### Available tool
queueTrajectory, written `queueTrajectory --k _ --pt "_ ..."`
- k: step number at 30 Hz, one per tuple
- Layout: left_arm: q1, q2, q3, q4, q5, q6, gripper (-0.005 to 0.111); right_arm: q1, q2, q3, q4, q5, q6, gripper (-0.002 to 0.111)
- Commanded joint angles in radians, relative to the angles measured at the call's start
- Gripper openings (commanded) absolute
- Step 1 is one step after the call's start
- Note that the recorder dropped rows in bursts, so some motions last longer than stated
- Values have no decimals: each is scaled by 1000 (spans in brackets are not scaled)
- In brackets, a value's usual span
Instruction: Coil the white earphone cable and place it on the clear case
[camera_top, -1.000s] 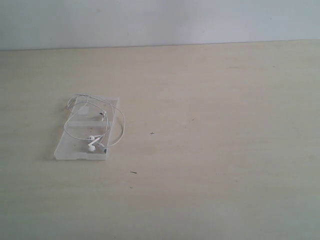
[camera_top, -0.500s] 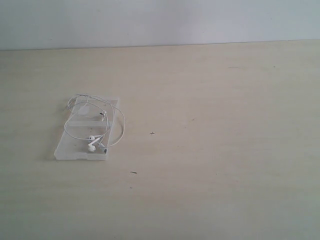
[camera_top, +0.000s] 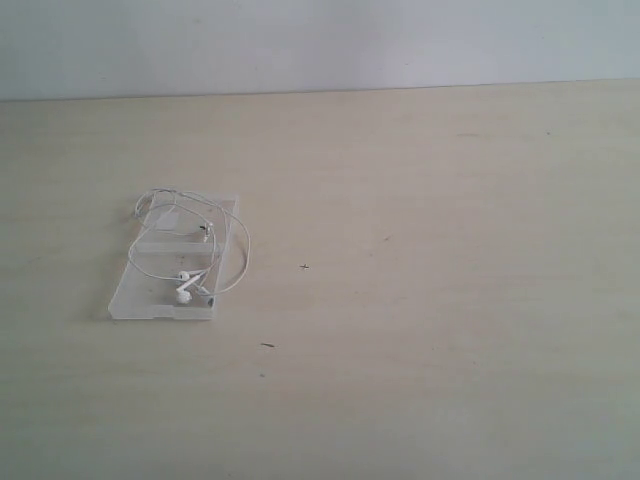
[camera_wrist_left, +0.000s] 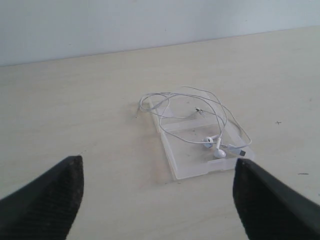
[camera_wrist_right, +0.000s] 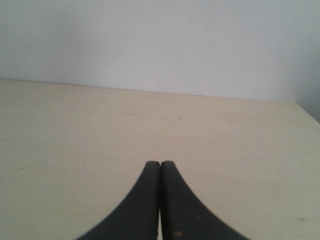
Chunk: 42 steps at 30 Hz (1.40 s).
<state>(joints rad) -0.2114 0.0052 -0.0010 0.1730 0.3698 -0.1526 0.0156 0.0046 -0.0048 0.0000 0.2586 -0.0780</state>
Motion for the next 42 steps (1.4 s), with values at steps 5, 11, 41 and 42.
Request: queueTrajectory --k 5,11,41,42 --pt "-8 -5 1 0 -1 0 78 -6 -5 5 0 -3 1 0" --pt "-8 -5 1 0 -1 0 78 -6 -5 5 0 -3 1 0" --pt "188 -5 1 0 -1 -3 78 -6 -5 5 0 1 1 0" --pt "188 -5 1 0 -1 -3 78 -6 -5 5 0 1 1 0"
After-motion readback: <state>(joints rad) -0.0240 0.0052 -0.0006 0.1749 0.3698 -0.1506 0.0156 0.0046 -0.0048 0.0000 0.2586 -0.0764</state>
